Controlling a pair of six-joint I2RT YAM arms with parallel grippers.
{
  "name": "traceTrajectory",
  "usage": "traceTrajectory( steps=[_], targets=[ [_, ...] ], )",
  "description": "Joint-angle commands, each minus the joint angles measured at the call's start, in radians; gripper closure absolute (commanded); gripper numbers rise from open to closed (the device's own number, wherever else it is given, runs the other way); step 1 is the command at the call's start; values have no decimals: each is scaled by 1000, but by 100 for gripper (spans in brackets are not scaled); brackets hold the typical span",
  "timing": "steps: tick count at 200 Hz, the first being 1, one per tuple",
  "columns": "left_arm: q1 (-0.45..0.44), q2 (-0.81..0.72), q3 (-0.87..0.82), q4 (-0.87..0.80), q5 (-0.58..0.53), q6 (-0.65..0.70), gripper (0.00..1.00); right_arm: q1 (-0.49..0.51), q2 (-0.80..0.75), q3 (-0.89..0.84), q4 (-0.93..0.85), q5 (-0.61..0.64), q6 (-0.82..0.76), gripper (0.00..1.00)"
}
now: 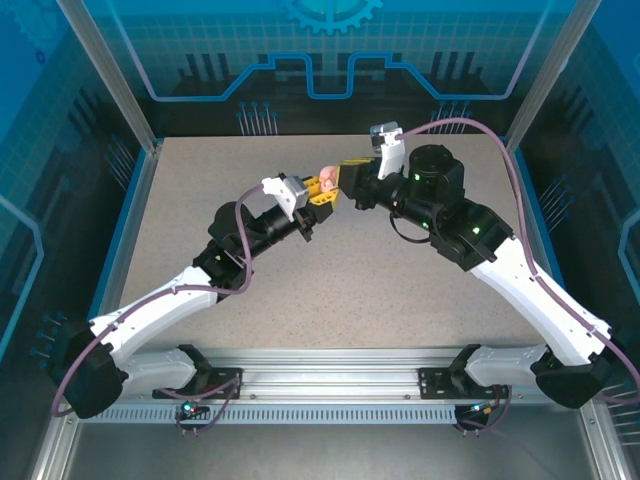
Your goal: Insert wireless bluetooth earbuds into charging case
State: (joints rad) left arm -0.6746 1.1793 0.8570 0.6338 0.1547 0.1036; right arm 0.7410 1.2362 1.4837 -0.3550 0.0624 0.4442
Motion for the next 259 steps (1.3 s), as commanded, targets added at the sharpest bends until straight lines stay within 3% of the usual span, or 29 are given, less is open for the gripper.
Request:
traceTrajectory(
  steps=[1, 175, 259],
  targets=[
    [-10, 1, 39, 41, 22, -16, 100, 15, 14, 8, 42, -17, 12, 80],
    [-11, 1, 54, 46, 11, -19, 100, 15, -37, -122, 54, 3, 30, 82],
    [-11, 7, 53, 47, 8, -25, 100, 15, -136, -207, 271, 1, 90, 83]
  ],
)
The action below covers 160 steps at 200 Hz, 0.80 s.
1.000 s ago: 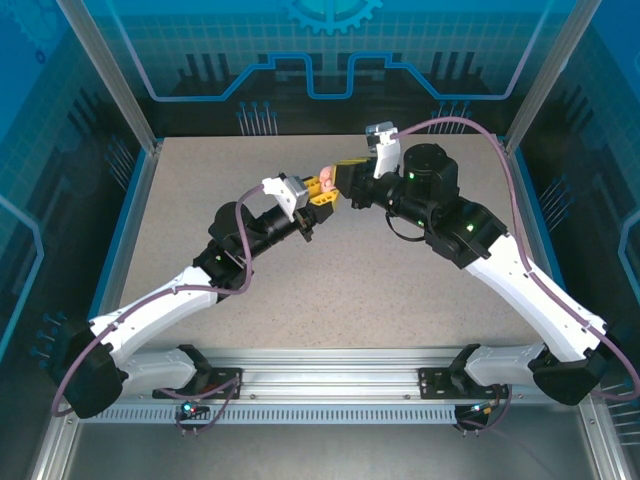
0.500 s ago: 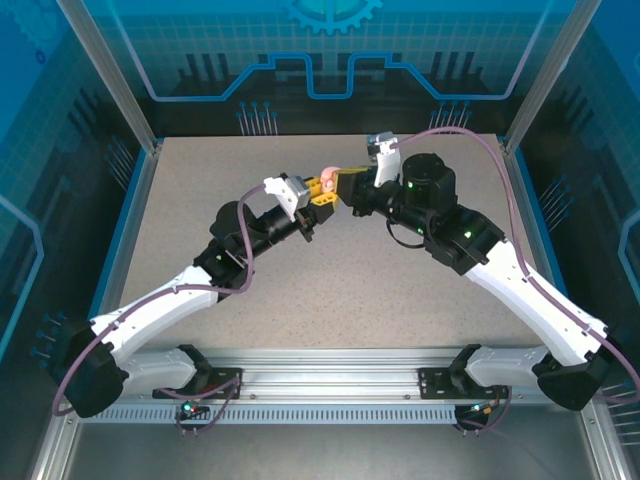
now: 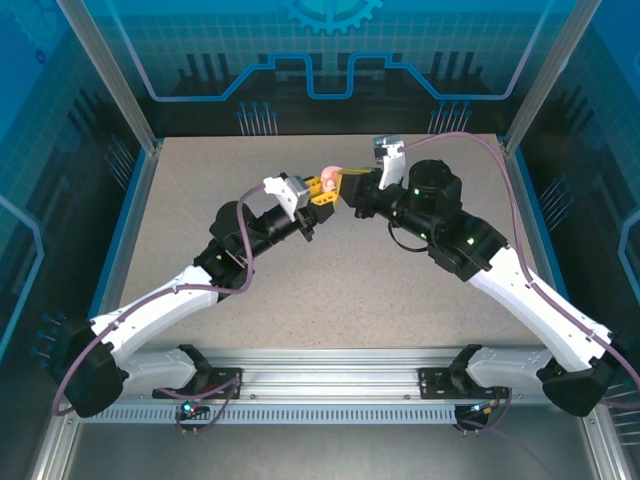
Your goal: Insert wireless bluetooth earbuds into charging case
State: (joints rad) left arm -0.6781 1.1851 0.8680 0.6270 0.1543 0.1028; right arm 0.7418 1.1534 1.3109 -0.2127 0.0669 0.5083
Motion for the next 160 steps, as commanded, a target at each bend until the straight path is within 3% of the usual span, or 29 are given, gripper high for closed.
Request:
traceTrajectory(
  steps=[1, 77, 160],
  targets=[
    [-8, 2, 42, 54, 8, -25, 100, 14, -54, -35, 133, -3, 26, 83],
    [-9, 3, 40, 56, 1, -44, 100, 14, -58, -164, 402, -58, -8, 83],
    [-9, 1, 40, 61, 4, -58, 100, 14, -41, -199, 440, -13, -2, 83]
  ],
)
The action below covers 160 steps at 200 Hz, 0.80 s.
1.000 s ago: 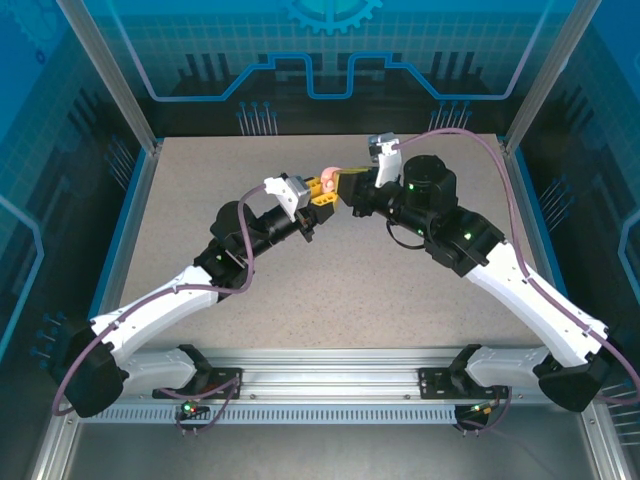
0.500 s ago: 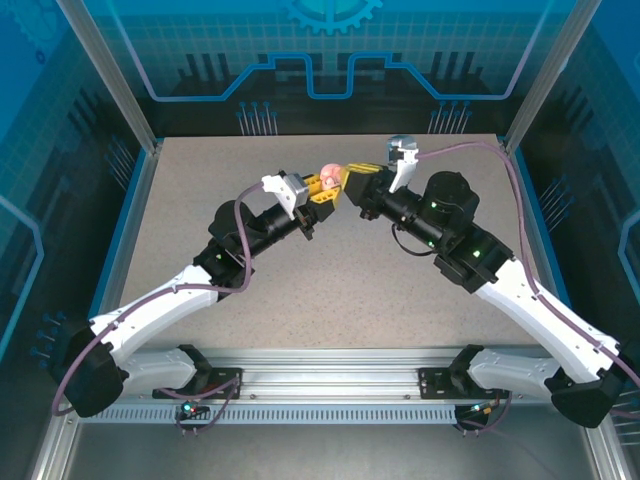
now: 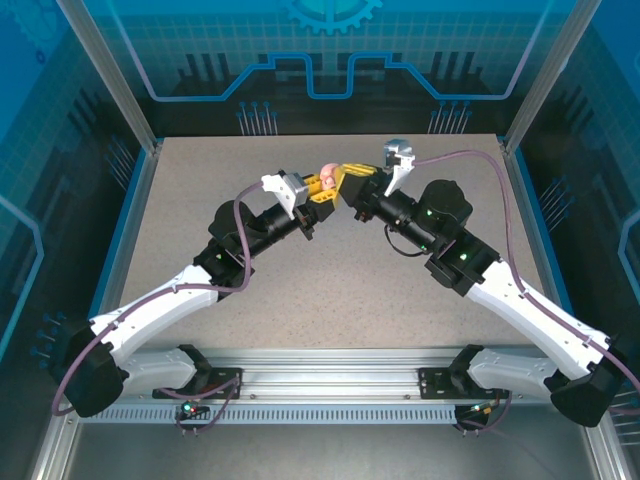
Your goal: Insert wireless bluetooth earbuds into charging case
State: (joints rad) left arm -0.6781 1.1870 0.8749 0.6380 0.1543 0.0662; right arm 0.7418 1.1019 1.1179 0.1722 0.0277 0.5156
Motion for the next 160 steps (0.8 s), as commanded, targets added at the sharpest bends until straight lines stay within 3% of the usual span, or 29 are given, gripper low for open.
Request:
traceTrajectory(
  steps=[1, 160],
  targets=[
    [-10, 0, 33, 50, 4, -22, 100, 14, 11, -5, 55, 27, -9, 83],
    [-16, -19, 39, 51, -2, -6, 100, -19, 36, -35, 9, 25, 0, 84]
  ],
)
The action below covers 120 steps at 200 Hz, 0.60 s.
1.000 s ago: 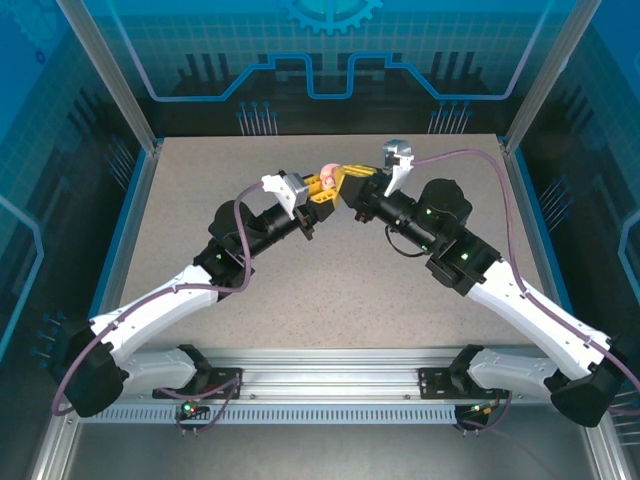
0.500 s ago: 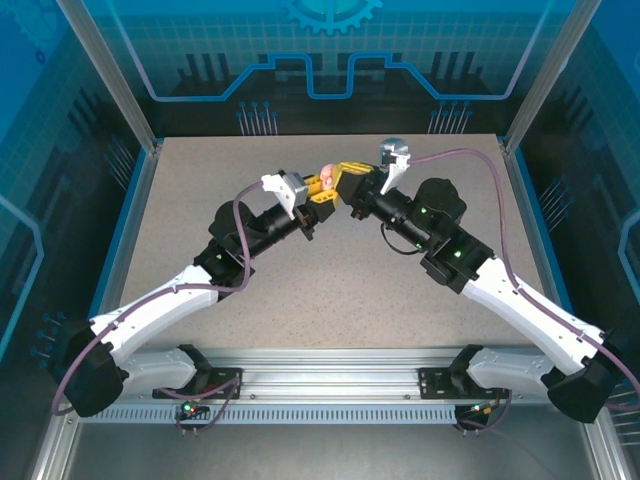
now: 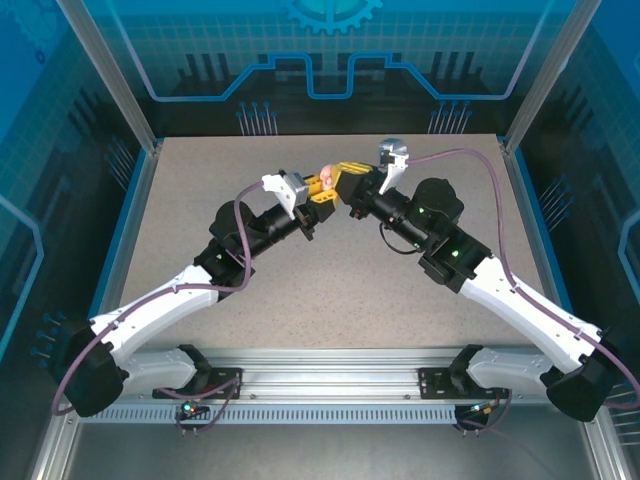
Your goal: Insert wireless bluetooth earbuds into charging case
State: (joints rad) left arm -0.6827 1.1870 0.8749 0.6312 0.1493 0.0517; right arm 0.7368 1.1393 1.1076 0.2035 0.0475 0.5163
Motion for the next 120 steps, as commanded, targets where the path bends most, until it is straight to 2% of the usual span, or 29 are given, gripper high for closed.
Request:
traceTrajectory(
  steps=[1, 66, 120],
  targets=[
    [-12, -19, 40, 59, 3, 8, 100, -15, -1, -25, -23, 4, -1, 84],
    [-11, -28, 47, 56, -2, 19, 100, -19, -10, -40, -89, -96, -62, 85],
    [-13, -30, 46, 58, 3, 7, 100, -20, -16, -66, -69, -21, -55, 85]
  ],
)
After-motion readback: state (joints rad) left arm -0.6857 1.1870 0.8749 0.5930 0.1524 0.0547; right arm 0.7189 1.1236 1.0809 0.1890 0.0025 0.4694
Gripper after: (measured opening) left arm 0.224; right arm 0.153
